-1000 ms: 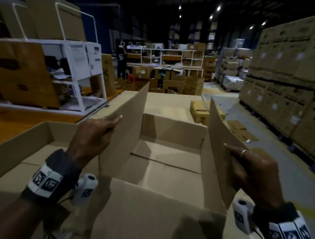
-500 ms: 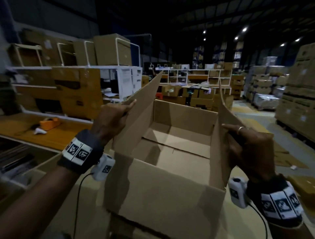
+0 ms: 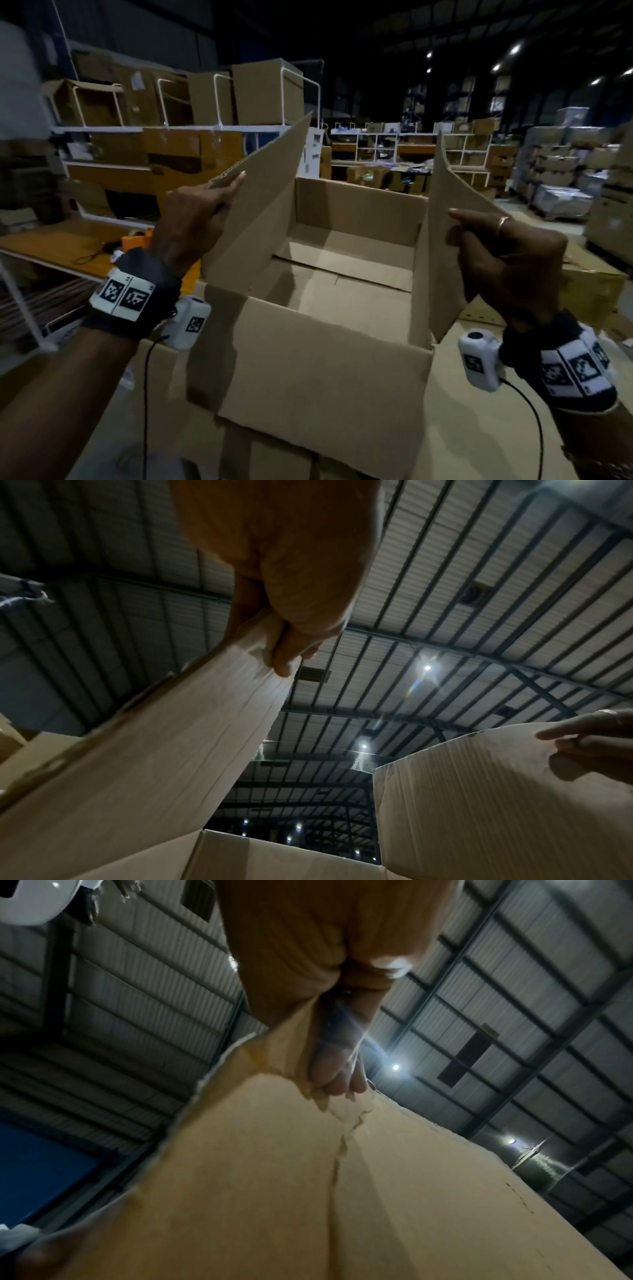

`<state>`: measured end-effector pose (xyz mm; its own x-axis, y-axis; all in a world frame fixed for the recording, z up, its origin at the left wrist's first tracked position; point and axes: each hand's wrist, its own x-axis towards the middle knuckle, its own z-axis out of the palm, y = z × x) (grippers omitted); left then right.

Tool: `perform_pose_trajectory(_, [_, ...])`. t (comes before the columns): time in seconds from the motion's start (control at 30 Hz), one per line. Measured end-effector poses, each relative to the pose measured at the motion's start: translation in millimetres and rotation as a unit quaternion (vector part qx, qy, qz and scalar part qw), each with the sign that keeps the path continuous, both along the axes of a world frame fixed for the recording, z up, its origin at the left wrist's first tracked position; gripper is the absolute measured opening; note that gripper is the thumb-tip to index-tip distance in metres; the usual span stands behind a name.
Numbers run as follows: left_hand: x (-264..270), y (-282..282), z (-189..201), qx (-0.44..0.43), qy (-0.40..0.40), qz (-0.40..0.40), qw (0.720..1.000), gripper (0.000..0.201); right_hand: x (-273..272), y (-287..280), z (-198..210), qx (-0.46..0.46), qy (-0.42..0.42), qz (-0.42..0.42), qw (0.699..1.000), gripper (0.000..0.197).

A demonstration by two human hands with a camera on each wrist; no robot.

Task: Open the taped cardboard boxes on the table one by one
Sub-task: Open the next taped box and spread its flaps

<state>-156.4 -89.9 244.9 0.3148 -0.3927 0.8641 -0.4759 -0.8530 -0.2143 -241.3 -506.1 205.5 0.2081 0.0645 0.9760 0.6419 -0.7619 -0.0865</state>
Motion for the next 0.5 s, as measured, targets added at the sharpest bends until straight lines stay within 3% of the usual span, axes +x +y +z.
perform_pose_trajectory(0.2, [41.1, 56.7, -6.0, 0.004, 0.007, 0.030, 1.000, 0.052, 51.6, 46.5, 1.3, 0.018, -0.015, 0.032, 0.999, 0.023])
perform_pose_trajectory(0.4, [77.4, 94.8, -28.1, -0.003, 0.034, 0.058, 0.998, 0.048, 89.0, 79.9, -25.7, 0.035, 0.012, 0.044, 0.998, 0.024])
perform_pose_trajectory(0.5, [90.5, 103.1, -46.7, 0.000, 0.068, 0.053, 0.996, 0.059, 98.7, 91.5, -32.9, 0.042, 0.031, 0.050, 0.997, 0.024])
